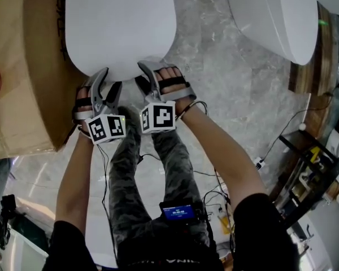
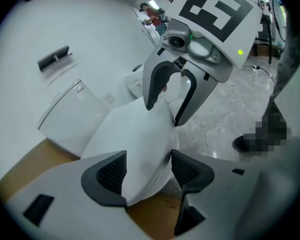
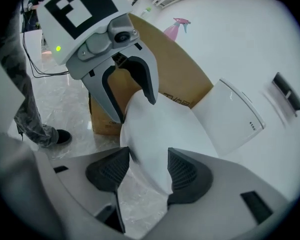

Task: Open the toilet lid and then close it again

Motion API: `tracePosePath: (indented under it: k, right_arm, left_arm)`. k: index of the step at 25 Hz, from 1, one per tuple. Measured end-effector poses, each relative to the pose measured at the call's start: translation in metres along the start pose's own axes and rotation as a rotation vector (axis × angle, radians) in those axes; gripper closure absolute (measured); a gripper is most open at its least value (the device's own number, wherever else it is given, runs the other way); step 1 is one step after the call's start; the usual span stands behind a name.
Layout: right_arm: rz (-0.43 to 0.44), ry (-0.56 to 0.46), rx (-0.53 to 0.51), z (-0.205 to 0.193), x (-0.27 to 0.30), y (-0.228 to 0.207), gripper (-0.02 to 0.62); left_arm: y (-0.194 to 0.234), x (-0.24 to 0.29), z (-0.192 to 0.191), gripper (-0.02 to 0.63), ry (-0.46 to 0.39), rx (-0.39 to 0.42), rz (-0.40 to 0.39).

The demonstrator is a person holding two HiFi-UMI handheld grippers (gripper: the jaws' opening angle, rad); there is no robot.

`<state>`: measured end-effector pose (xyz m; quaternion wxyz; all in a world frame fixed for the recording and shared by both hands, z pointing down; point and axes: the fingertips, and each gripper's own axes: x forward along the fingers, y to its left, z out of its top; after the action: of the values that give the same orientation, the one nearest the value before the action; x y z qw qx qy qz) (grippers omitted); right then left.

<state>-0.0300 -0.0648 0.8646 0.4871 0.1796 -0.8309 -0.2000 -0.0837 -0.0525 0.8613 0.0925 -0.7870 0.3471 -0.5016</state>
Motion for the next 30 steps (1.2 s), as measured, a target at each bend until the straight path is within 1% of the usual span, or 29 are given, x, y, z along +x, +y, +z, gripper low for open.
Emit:
tracePosePath:
  k: [5,8,11,14,18,19,21,23,27,30]
  right_arm:
    - [-0.033,-0.058,0.019,0.023,-0.04,-0.036,0.35]
    - [-0.071,-0.104,0.028,0.04,-0.066,-0.07,0.359]
    - [-0.109,-0.152,0.027,0.063,-0.088,-0.106,0.416]
    - [-0.12,-0.168,0.013,0.079,-0.102,-0.138,0.431]
    - [-0.095,-0.159,0.044,0.094,-0.112,-0.174,0.434]
    - [-0.088,-0.156,0.052,0.097,-0.113,-0.182,0.437]
    - [-0.075,-0.151,0.067,0.104,-0.116,-0.198,0.459]
    - [-0.062,-0.143,0.087,0.109,-0.118,-0.212,0.462]
    - [-0.023,-0.121,0.097,0.117,-0.118,-0.232,0.462]
    - [-0.011,-0.101,0.11,0.117,-0.117,-0.243,0.462]
  left_arm:
    - [0.032,-0.036,0.033,0.325,-0.066,0.008,0.065]
    - [0.063,-0.056,0.058,0.333,-0.11,0.007,0.126]
    - [0.1,-0.071,0.082,0.385,-0.147,0.014,0.172]
    - [0.133,-0.084,0.1,0.4,-0.151,0.038,0.19]
    - [0.168,-0.099,0.111,0.413,-0.122,0.047,0.177]
    - [0.176,-0.101,0.112,0.422,-0.113,0.049,0.166]
    - [0.193,-0.104,0.116,0.466,-0.096,0.063,0.139]
    - [0.207,-0.107,0.123,0.474,-0.076,0.07,0.109]
    - [0.228,-0.109,0.13,0.477,-0.049,0.037,0.077]
    - [0.238,-0.109,0.136,0.477,-0.034,0.005,0.048]
